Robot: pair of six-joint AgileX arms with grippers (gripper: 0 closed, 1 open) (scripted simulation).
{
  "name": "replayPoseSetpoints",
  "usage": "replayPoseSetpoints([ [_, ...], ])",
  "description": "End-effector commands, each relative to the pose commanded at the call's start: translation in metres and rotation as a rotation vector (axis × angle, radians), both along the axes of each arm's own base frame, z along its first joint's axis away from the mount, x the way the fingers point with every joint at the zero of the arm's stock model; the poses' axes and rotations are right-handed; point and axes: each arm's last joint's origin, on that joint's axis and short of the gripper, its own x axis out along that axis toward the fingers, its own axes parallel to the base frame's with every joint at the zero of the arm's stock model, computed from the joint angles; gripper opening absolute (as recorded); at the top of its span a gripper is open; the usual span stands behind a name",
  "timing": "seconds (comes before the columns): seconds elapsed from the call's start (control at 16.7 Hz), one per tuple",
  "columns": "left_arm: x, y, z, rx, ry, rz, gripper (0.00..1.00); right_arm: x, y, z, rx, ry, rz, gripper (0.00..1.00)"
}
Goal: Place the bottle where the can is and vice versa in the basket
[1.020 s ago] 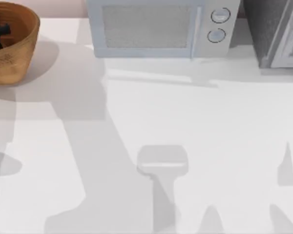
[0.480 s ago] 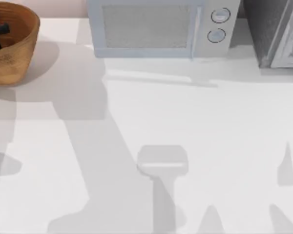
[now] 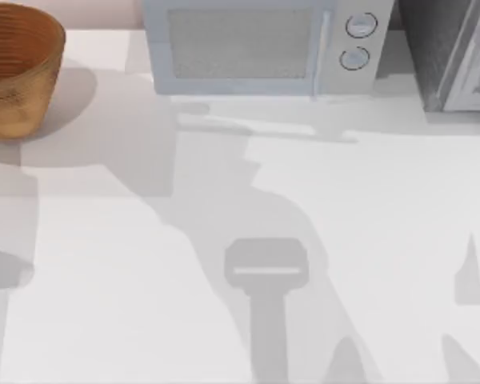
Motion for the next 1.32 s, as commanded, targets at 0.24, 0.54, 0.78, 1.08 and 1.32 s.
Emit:
replayPoseSetpoints([
  [0.24, -0.092, -0.030, 0.059, 0.061, -0.243, 0.013, 0.00, 0.000, 0.000, 0.000, 0.000, 0.000, 0.000, 1.00],
  [0.54, -0.225, -0.059, 0.060, 0.108, -0.554, 0.028, 0.00, 0.000, 0.000, 0.000, 0.000, 0.000, 0.000, 1.00],
  [0.78, -0.301, -0.069, 0.007, 0.122, -0.764, 0.046, 0.00, 0.000, 0.000, 0.000, 0.000, 0.000, 0.000, 1.00],
  [1.08, -0.336, -0.074, -0.069, 0.122, -0.934, 0.064, 0.00, 0.000, 0.000, 0.000, 0.000, 0.000, 0.000, 1.00],
  [1.32, -0.339, -0.075, -0.102, 0.121, -0.986, 0.068, 0.00, 0.000, 0.000, 0.000, 0.000, 0.000, 0.000, 1.00],
])
